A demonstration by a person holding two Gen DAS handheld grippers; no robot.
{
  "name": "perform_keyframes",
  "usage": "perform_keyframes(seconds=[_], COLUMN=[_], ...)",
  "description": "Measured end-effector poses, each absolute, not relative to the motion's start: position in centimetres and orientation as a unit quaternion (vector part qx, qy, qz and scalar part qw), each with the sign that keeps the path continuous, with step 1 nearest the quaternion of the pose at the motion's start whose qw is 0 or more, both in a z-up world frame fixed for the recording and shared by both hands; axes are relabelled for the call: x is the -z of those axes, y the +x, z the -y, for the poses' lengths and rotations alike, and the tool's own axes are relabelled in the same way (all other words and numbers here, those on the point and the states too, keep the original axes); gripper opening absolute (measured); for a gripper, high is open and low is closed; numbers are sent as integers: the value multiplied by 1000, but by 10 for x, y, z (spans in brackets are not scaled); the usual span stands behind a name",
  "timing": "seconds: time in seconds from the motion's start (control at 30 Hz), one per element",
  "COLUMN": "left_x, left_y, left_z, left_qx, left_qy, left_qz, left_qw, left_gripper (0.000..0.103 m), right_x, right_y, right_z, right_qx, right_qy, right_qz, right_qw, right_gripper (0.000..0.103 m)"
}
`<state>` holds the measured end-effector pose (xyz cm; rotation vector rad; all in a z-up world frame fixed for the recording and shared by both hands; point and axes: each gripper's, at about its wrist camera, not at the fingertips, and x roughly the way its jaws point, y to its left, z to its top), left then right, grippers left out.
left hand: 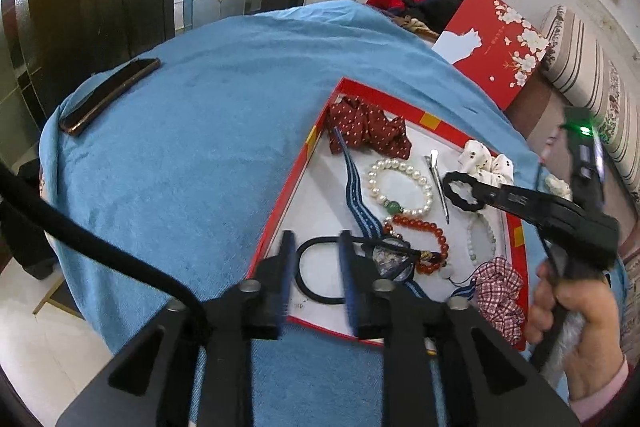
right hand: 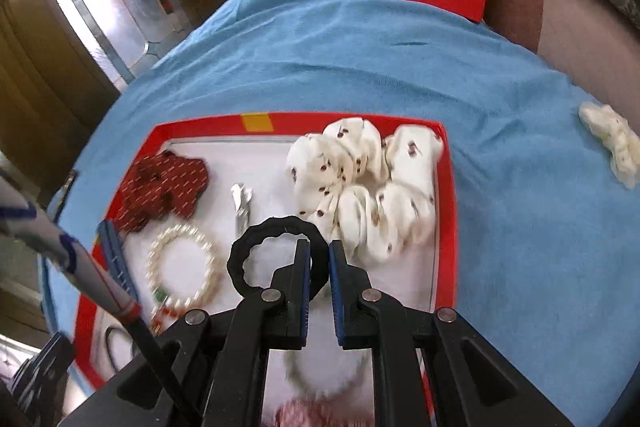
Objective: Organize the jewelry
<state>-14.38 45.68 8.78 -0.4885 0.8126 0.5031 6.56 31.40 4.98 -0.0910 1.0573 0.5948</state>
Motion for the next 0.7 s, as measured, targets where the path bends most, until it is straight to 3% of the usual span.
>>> perform_keyframes(seconds=[0.1,0.27,0.33,0.4,0.43,0.53,0.7], left_x=[-90,-92,-95,-99,-101,-106,-119], left_y=[-144,-148,-151,-154,-156,-160,-166], left_z=[-459,-468,-470,-472,-472,-472,-458], left_qx=[-242,-266,-282,-299,-309,-325,-354], left_qy=[-234,-242,-239,-235,-233,-228,-186], left_qz=[-380,-368,-358,-344,-337,-323,-289], left_qw=[862,858,857,858,858,859,870], left_gripper=[27,40,49,58,62,64,80], right_x=[-47,-46,-49,-59,-65,-78,-92], right_y=[75,80,76,65,59,41,11], right_z=[-320,-324,-322,-314,-311,-301,-274], right_qx=[-270,-262,-268,-277,-278,-282,-287], right_qy=[-53,-73,-76,-73,-74,-90,-88], right_qz=[-495,-491,-491,-477,-468,-450,-437], right_qw=[824,828,825,831,836,843,848], right_gripper=[10,12,22,44,46,47,48])
